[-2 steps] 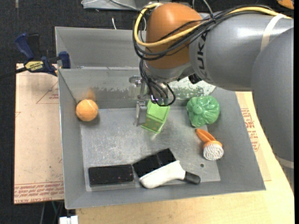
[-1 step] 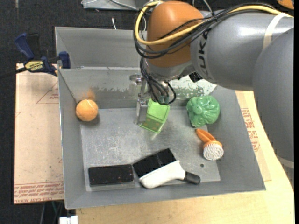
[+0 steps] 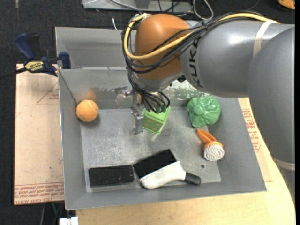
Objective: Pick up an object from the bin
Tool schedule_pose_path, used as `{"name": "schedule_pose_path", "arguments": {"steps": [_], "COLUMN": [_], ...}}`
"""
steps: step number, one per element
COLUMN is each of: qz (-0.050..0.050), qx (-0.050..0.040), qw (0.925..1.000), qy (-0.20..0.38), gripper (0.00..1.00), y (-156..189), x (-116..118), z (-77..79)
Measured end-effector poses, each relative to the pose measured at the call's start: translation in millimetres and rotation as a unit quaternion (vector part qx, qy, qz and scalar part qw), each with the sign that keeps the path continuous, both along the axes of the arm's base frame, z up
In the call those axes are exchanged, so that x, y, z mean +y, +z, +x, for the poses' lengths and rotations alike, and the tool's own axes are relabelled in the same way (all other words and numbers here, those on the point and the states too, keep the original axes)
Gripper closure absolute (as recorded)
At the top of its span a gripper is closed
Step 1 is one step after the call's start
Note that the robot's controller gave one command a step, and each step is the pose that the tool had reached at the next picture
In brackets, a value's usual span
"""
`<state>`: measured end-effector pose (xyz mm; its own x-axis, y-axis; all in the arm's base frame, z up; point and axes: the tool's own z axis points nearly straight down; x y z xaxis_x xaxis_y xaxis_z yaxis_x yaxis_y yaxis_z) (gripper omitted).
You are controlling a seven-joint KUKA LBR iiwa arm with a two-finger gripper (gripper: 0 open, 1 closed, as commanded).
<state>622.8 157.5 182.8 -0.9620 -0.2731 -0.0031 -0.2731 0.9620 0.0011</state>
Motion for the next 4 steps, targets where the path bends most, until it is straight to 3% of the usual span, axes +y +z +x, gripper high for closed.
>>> {"name": "schedule_pose_path", "arguments": {"steps": [1,2,3,4], "qz": [0.000,0.000,0.001,0.001], "qx": [0.0032,0.0015,-0.0021,-0.0014], "qw": [0.9978,0.9953,0.9718,0.9791], "qy": [0.066,0.096,0.236,0.204], "gripper": [0.00,0.00,0.00,0.00], "y": [-6.8,-27.2,-43.5,-50.1], "x": [13.2,-2.2,31.2,43.9], "z": [1.1,-2.5,6.2,-0.1]}}
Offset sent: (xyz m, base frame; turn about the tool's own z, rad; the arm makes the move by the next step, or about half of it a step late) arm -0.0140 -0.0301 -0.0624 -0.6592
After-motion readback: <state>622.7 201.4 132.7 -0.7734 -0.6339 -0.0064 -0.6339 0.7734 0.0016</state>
